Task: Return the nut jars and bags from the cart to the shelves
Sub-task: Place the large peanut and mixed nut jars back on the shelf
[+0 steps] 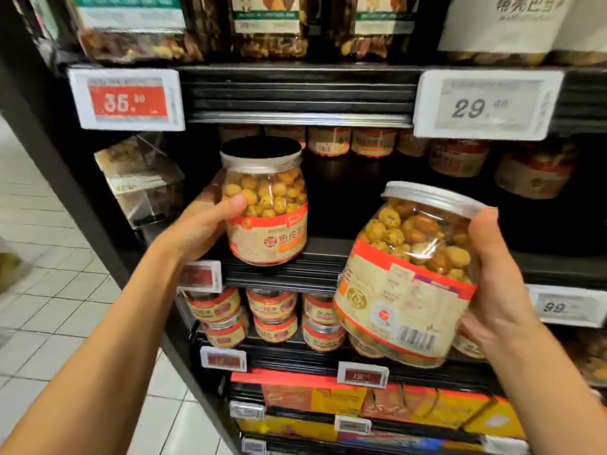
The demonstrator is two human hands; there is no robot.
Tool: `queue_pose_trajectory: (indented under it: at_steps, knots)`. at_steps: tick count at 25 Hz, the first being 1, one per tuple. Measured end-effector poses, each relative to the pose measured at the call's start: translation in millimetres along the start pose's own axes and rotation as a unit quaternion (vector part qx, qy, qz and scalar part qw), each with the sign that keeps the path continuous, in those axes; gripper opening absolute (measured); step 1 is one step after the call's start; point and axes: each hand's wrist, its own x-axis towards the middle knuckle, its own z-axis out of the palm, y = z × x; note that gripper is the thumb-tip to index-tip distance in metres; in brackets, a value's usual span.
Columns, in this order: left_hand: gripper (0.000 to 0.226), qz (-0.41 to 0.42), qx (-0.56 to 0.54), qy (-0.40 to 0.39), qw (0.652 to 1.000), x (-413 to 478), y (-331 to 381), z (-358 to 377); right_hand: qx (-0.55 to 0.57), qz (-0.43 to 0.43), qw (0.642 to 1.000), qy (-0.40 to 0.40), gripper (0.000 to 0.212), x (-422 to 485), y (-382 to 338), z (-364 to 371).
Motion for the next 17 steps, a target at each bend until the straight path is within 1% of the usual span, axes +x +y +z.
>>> queue_pose_trajectory:
  at_steps: [2,3,4,5,6,7,8,9,10,11,12,13,14,15,17]
  knots:
    - [0.104,-0.014,0.028,-0.033,0.999,-3.1,6.6,-6.0,0.0,-0.013,1.0,-0.008,0.07,4.4,-3.5,2.5]
    - [0.102,-0.023,0.045,-0.034,0.998,-5.5,10.8,-5.6,0.001,-0.016,1.0,-0.008,0.071,6.8,-5.0,3.5]
    - [0.099,-0.017,0.07,-0.008,0.997,-10.4,15.1,-3.0,0.001,-0.017,1.0,-0.005,0.071,9.3,-6.3,4.2]
    - [0.089,0.008,0.103,0.052,0.993,-17.7,17.4,2.2,0.0,-0.016,1.0,0.0,0.071,11.9,-7.1,4.7]
    - [0.071,0.056,0.148,0.166,0.973,-27.6,16.0,9.0,-0.003,-0.015,1.0,0.004,0.071,14.6,-8.3,5.5]
    - [0.046,0.122,0.185,0.309,0.925,-41.8,12.9,21.7,-0.004,-0.014,1.0,0.004,0.07,17.3,-9.6,6.5]
    - [0.026,0.179,0.197,0.387,0.883,-58.5,11.1,41.9,-0.004,-0.014,1.0,0.003,0.069,19.5,-11.0,8.1]
    - [0.02,0.21,0.2,0.375,0.881,-73.2,10.7,66.1,-0.007,-0.016,1.0,-0.002,0.067,22.4,-11.5,10.2]
    - [0.024,0.205,0.19,0.297,0.913,-83.8,11.0,91.5,-0.017,-0.017,1.0,-0.01,0.065,25.2,-11.6,13.4]
    - [0.036,0.165,0.167,0.19,0.953,-89.4,12.4,115.4,-0.035,-0.015,0.999,-0.019,0.065,28.0,-11.4,17.1]
    - [0.051,0.117,0.141,0.106,0.977,-90.7,14.8,134.3,-0.058,-0.014,0.998,-0.026,0.065,30.7,-11.9,21.6]
    - [0.065,0.092,0.125,0.076,0.985,-86.4,16.4,145.7,-0.085,-0.016,0.996,-0.025,0.066,34.8,-13.4,26.0]
    - [0.072,0.086,0.11,0.076,0.987,-78.0,16.5,150.0,-0.111,-0.019,0.993,-0.017,0.063,39.0,-16.8,29.7]
    - [0.073,0.093,0.088,0.082,0.988,-69.5,17.3,150.8,-0.13,-0.026,0.991,-0.008,0.056,43.6,-21.4,31.6]
    - [0.06,0.113,0.032,0.088,0.989,-55.4,15.9,147.5,-0.114,-0.047,0.992,-0.019,0.039,49.3,-29.8,28.5]
